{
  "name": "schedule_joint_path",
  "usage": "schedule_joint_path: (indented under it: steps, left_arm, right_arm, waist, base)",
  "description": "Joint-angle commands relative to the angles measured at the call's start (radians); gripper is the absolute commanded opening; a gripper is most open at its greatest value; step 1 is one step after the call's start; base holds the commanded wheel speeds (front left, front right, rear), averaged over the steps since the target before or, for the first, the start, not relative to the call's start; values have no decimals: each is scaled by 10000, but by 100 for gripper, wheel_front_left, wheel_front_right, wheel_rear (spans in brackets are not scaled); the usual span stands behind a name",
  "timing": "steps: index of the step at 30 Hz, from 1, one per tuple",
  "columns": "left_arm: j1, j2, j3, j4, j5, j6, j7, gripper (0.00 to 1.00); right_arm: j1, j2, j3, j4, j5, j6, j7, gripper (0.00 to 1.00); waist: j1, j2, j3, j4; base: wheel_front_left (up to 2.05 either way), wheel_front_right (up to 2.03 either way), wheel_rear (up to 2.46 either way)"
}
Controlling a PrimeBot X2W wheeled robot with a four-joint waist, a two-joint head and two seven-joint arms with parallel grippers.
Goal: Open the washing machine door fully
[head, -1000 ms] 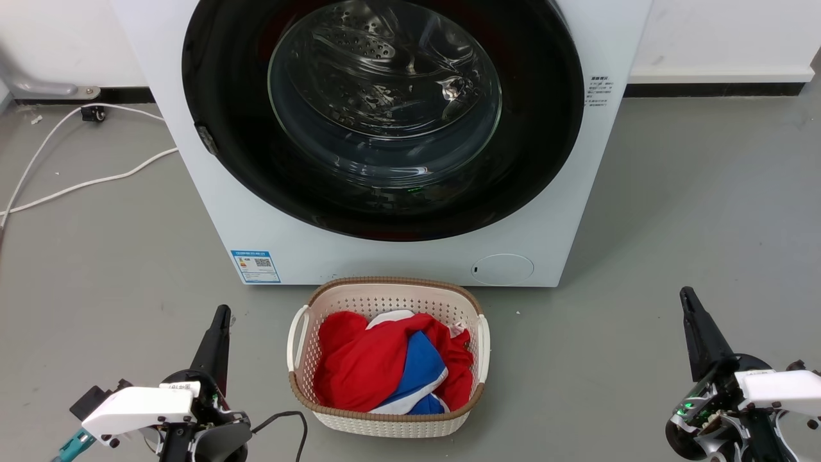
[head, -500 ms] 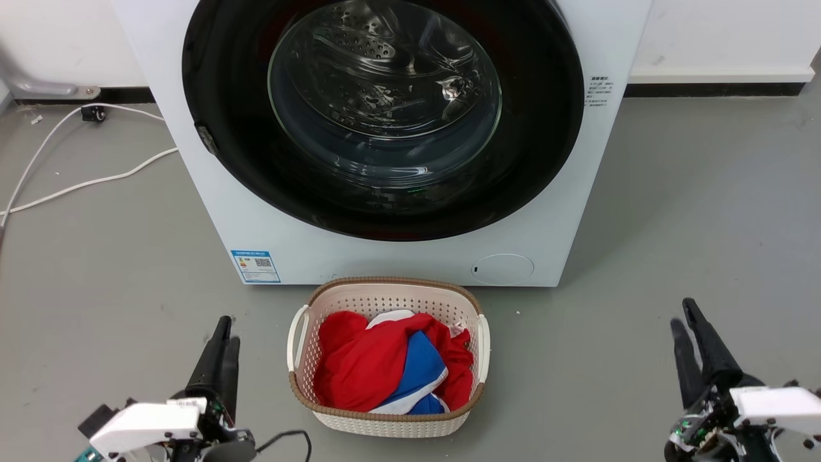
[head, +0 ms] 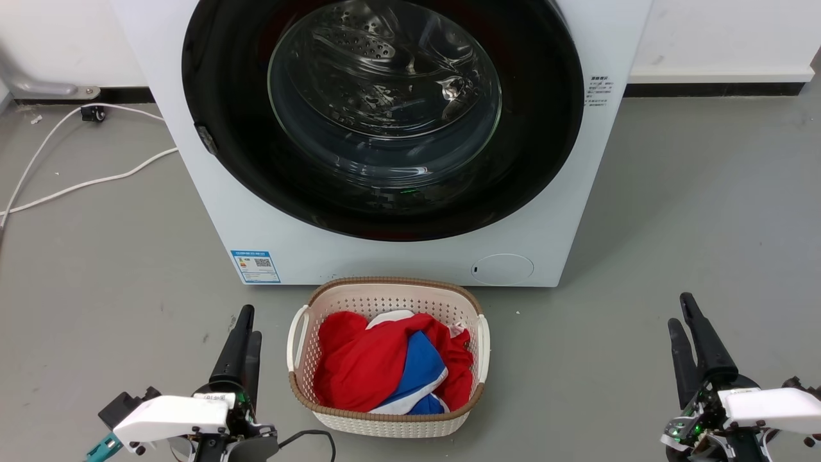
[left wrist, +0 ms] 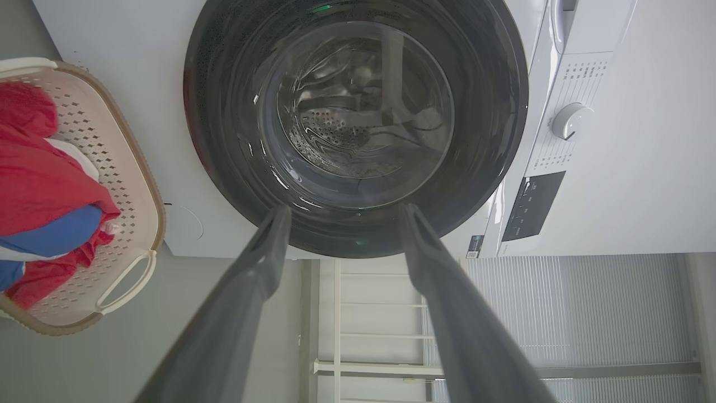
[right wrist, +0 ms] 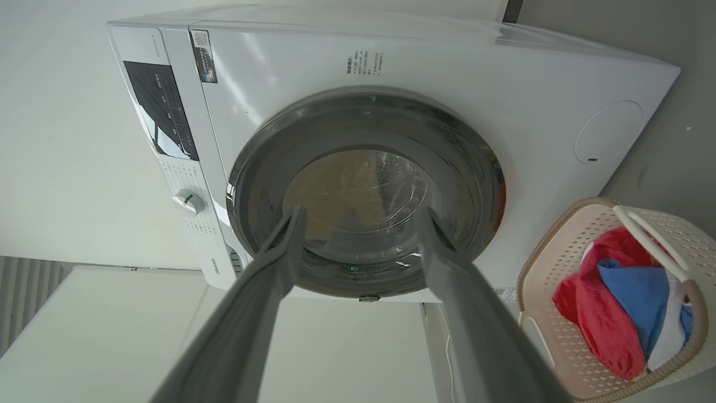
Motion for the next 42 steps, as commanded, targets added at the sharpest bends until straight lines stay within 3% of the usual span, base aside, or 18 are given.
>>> schedule_joint_path:
  steps: [1,12,28,42]
  left_arm:
    - [-302,53,-120,-268,193,-26,-123,100]
    - [-330,75,-356,-573,2619,-31,-592,100]
    - [-295,114,-622,-863,7003,-24,-1182,100]
    - [-325,525,-1290,-908,9675,300,-1629,100]
  right_arm:
    - [-102,-85,81,-306,-275,6,-126,100]
    - [79,-96,99,-817,-2227,9,-600,100]
    - [308,-69,119,-1134,-6574,13,-1005,100]
    - [573,-3,48,-1602,-9385,16,-854,100]
  waist:
    - [0,0,-2,5]
    - [0,0,-24,46]
    - [0,0,-118,47]
    - [0,0,-190,48]
  base:
    - [0,0,0]
    - [0,0,0]
    - [0,0,0]
    - [0,0,0]
